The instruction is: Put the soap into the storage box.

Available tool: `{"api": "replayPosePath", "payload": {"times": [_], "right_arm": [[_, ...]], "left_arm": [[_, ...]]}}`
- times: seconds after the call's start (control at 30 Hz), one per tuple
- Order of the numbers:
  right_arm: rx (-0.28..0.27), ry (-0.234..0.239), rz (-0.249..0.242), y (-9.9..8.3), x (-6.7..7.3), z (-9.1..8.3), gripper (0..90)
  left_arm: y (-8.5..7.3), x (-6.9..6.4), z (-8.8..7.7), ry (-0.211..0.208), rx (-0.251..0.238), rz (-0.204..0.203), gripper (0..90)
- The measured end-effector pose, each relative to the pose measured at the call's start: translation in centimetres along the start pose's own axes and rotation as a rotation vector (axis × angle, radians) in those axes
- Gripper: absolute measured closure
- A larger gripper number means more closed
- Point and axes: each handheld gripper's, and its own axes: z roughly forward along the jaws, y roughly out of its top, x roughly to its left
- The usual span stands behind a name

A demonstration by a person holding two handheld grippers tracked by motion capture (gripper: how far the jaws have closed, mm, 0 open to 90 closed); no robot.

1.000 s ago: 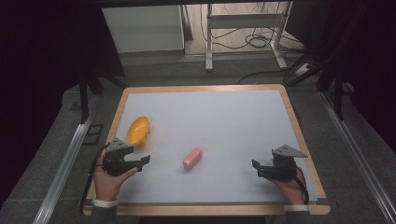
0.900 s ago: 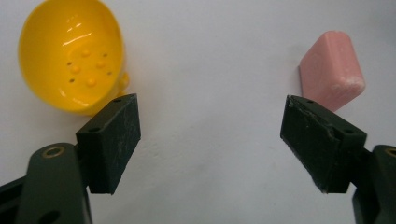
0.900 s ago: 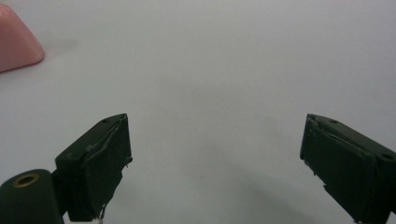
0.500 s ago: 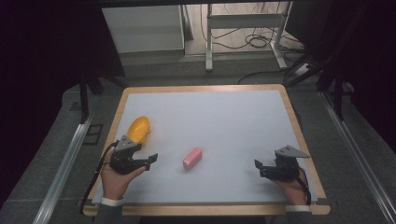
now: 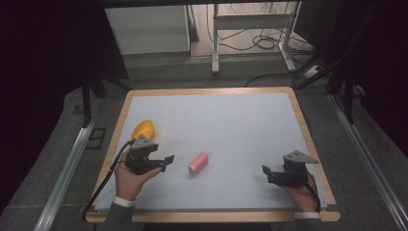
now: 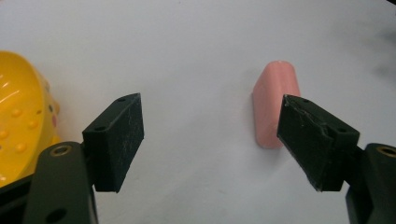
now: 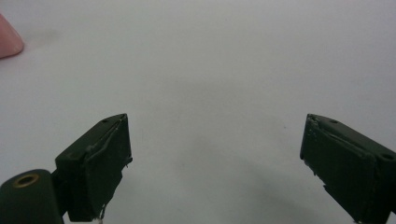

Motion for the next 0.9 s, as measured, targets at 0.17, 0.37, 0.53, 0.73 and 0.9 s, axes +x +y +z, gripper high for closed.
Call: {"api": "replayPosePath", "payload": {"times": [0.17,0.37,0.53,0.73,0.9], "right_arm": [[0.004,0.003,-0.006,0.0,0.1,0.1,8.4],[0.0,0.004,-0.008,0.1,0.2,0.1,8.4],[0.009,0.003,-0.013,0.1,0.3,0.3,8.4],[0.013,0.001,-0.018,0.1,0.4,0.3,8.4],[0.011,0.001,-0.016,0.1,0.4,0.1,8.4]], "left_arm": [[0.9,-0.9,0.5,-0.001,0.033,0.039,23.4],[1.5,-1.4,1.2,-0.011,0.053,0.039,23.2],[2.1,-1.7,2.0,-0.02,0.075,0.039,23.4],[2.8,-2.4,3.0,-0.035,0.098,0.059,22.2],[3.2,-3.1,3.8,-0.047,0.126,0.079,21.8]]}}
